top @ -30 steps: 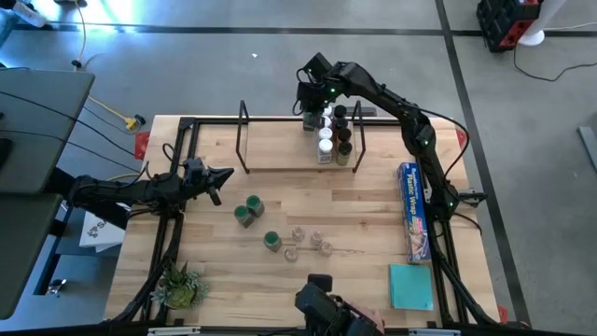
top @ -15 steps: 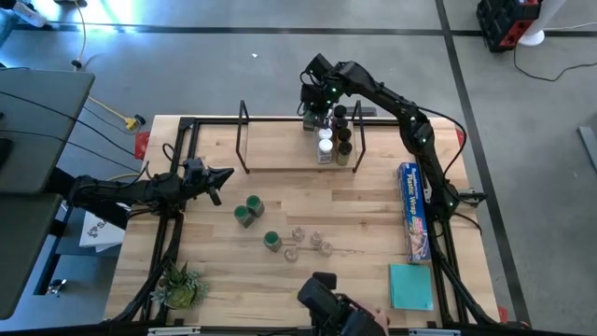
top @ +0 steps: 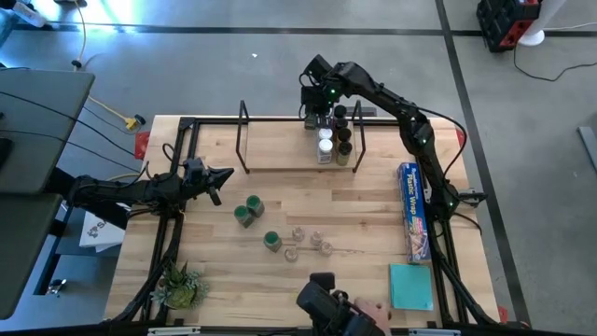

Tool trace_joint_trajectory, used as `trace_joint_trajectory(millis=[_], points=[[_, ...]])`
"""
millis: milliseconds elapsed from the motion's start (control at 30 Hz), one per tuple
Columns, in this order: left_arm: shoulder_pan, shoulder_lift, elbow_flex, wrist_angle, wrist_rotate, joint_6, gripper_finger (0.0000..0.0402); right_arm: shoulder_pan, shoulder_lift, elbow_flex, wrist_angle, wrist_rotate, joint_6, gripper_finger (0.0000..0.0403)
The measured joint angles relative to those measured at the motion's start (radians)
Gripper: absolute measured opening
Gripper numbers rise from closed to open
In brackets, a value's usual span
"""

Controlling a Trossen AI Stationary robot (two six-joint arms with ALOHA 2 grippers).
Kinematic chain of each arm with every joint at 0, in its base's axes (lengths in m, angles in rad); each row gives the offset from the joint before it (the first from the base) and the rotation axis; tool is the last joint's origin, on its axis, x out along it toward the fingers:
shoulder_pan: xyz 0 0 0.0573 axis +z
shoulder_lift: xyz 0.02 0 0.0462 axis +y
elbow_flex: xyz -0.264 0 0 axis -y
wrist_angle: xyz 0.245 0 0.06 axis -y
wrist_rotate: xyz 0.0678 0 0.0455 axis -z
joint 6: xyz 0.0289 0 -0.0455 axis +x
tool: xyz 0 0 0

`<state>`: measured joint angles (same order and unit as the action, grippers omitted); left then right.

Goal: Shelf spices
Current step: Put the top right green seasoning bottle on the shelf, then put the bottom green seasoning bottle on the shelf and align with the other green seasoning bottle

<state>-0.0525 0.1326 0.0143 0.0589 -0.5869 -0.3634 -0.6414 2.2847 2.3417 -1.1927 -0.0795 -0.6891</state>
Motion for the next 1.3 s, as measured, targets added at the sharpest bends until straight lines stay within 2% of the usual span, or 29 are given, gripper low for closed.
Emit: trace_joint_trajectory(millis=[300,400,500,633,667,733,867,1067,1167,1300], points=[[0.0,0.0,0.0,0.0,0.0,0.0,0.0005,0.034,-0.056,0.0,0.073,0.005,0.065,0.0019],[0.0,0.0,0.0,0.0,0.0,0.0,0.0005,0.065,-0.088,0.0,0.075,-0.03,0.127,0.0019],[0.0,0.0,0.0,0.0,0.0,0.0,0.0005,0.114,-0.119,0.0,0.097,-0.145,0.306,0.0019],[0.0,0.0,0.0,0.0,0.0,0.0,0.0005,0.201,-0.123,0.0,0.145,-0.417,0.549,0.0019],[0.0,0.0,0.0,0.0,0.0,0.0,0.0005,0.234,-0.123,0.0,0.148,-0.461,0.583,0.0019],[0.0,0.0,0.0,0.0,0.0,0.0,0.0005,0.315,-0.123,0.0,0.142,-0.485,0.596,0.002],[0.0,0.0,0.0,0.0,0.0,0.0,0.0005,0.488,-0.121,0.0,0.105,-0.435,0.553,0.0045],[0.0,0.0,0.0,0.0,0.0,0.0,0.0005,0.708,-0.121,0.0,0.102,-0.242,0.46,0.0138],[0.0,0.0,0.0,0.0,0.0,0.0,0.0005,0.774,-0.108,0.0,0.126,-0.158,0.422,0.0192],[0.0,0.0,0.0,0.0,0.0,0.0,0.0005,0.807,-0.048,0.0,0.126,-0.14,0.434,0.0259]])
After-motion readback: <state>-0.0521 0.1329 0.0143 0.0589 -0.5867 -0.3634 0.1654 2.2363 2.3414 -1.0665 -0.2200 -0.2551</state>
